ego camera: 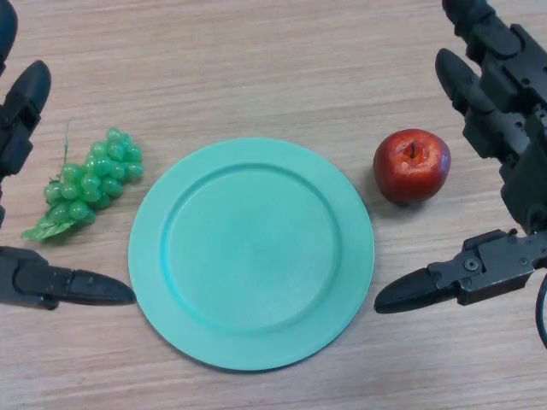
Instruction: Pick up the green grapes and place it on the plate
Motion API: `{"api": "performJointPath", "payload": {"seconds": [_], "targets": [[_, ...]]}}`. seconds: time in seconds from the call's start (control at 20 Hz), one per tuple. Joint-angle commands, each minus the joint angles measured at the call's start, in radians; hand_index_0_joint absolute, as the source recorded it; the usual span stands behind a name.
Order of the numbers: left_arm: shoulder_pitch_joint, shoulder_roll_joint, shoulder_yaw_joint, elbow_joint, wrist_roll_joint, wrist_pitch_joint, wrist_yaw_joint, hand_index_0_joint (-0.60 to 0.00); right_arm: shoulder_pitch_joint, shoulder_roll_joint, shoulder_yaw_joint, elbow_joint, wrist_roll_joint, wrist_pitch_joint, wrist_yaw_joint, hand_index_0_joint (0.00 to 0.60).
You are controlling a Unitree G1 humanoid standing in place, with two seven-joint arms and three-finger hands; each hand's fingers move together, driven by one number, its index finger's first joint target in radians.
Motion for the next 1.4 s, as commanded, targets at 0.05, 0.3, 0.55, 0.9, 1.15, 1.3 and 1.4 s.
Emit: {"api": "performJointPath", "payload": {"seconds": [0.05,0.3,0.55,0.9,1.15,1.3,1.4], "targets": [[-0.009,0.029,0.046,-0.052,-0.001,-0.163,-0.010,0.000,-0.024,-0.028,-0.056,-0.056,0.020,-0.155,-0.043,0.000],[-0.012,0.036,0.062,-0.063,-0.011,-0.140,-0.016,0.000,-0.021,-0.030,-0.052,-0.056,0.024,-0.157,-0.050,0.000],[-0.031,0.048,0.058,-0.020,-0.006,-0.157,-0.012,0.000,-0.035,-0.025,-0.049,-0.056,0.011,-0.140,-0.037,0.000],[-0.160,0.147,-0.011,0.312,0.348,-0.330,0.030,0.000,-0.049,-0.004,-0.054,-0.056,-0.009,-0.122,-0.015,0.000],[-0.256,0.220,-0.090,0.647,0.603,-0.520,0.105,0.000,-0.035,-0.010,-0.075,-0.056,0.020,-0.136,-0.016,0.000],[-0.347,0.271,-0.149,0.872,0.784,-0.629,0.152,0.000,-0.021,-0.010,-0.085,-0.056,0.033,-0.152,-0.023,0.000],[-0.382,0.287,-0.180,0.958,0.863,-0.645,0.165,0.000,-0.014,-0.005,-0.087,-0.056,0.032,-0.160,-0.025,0.000]]}}
